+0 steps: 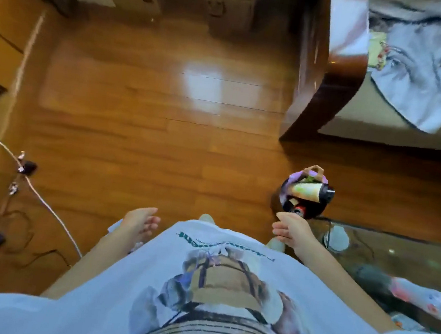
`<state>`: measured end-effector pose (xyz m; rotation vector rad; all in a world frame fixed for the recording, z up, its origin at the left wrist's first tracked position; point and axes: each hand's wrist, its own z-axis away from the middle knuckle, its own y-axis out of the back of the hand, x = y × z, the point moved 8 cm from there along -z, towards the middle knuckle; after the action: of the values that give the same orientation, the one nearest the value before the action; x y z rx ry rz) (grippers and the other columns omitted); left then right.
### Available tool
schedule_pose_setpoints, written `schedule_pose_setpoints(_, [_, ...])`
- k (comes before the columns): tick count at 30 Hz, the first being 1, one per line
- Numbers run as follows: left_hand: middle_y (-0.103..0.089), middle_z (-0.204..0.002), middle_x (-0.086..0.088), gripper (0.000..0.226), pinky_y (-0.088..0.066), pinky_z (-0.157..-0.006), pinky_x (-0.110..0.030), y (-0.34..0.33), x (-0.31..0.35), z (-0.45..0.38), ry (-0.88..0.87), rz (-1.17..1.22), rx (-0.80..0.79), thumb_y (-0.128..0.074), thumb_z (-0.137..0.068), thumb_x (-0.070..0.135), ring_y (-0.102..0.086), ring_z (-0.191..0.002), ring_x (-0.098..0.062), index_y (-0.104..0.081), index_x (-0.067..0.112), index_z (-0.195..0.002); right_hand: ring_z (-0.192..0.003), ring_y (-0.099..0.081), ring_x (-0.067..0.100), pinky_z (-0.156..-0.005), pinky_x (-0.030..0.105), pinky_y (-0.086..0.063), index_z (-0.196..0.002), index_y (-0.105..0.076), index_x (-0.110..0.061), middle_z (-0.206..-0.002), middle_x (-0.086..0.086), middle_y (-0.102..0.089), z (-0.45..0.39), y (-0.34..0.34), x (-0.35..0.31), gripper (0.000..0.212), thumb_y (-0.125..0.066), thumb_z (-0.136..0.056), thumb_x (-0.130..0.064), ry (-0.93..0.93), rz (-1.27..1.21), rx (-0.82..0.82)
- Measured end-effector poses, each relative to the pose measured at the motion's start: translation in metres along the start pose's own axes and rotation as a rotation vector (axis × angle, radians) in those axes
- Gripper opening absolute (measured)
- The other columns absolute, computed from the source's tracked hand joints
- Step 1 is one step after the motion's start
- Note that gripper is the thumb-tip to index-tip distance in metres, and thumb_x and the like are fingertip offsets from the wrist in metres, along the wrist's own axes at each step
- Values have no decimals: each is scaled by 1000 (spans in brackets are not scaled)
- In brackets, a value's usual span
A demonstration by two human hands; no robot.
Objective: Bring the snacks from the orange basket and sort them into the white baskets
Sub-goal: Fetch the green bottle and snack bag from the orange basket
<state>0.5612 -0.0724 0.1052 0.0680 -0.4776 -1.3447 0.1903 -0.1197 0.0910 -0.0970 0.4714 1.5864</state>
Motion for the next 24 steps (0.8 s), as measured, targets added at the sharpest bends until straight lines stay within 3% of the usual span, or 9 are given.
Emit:
schedule_pose_setpoints(5, [-55,-74,-3,20,-33,-52,-24,68,-14,-32,118,162,38,-52,-93,22,-46,-60,-12,-56,8,-80,-58,-51,15,-47,21,-40,-97,-53,-10,-74,7,-55,-1,-64,-46,10,-48,-92,-18,36,123,-38])
schedule_pose_setpoints(9, [-56,-76,-4,11,-34,-52,-23,71,1,-44,127,252,5,-52,-94,21,-47,-61,-13,-50,11,-99,-60,-51,17,-54,25,-42,-101,-53,-9,-82,9,-57,-9,-96,-79,13,-49,-93,-17,35,232,-41])
schedule_pose_setpoints(14, [-57,-77,-2,16,-35,-55,-22,61,66,-63,85,320,-104,-51,-94,21,-48,-61,-11,-54,13,-108,-61,-52,20,-54,27,-43,-103,-52,-9,-95,15,-58,-36,-135,-127,13,-49,-94,-16,-18,308,1])
schedule_pose_setpoints(18, [-59,-77,-2,17,-37,-52,-21,81,126,-91,56,380,-76,-52,-94,22,-50,-61,-12,-57,15,-109,-87,-65,32,-78,39,-54,-101,-52,-8,-100,16,-60,-67,-183,-185,12,-50,-93,-17,-66,375,14])
schedule_pose_setpoints(21, [-59,-77,-2,15,-39,-52,-20,113,160,-109,83,454,-22,-51,-94,21,-50,-62,-12,-58,15,-107,-56,-55,20,-54,28,-48,-92,-52,-9,-87,11,-61,-79,-226,-245,7,-52,-91,-17,-76,434,26])
schedule_pose_setpoints(24, [-59,-76,-3,15,-37,-54,-23,150,186,-125,109,558,52,-53,-93,20,-50,-63,-13,-58,14,-106,-54,-49,18,-47,25,-44,-95,-54,-10,-74,11,-57,-83,-283,-312,6,-52,-91,-14,5,518,-16])
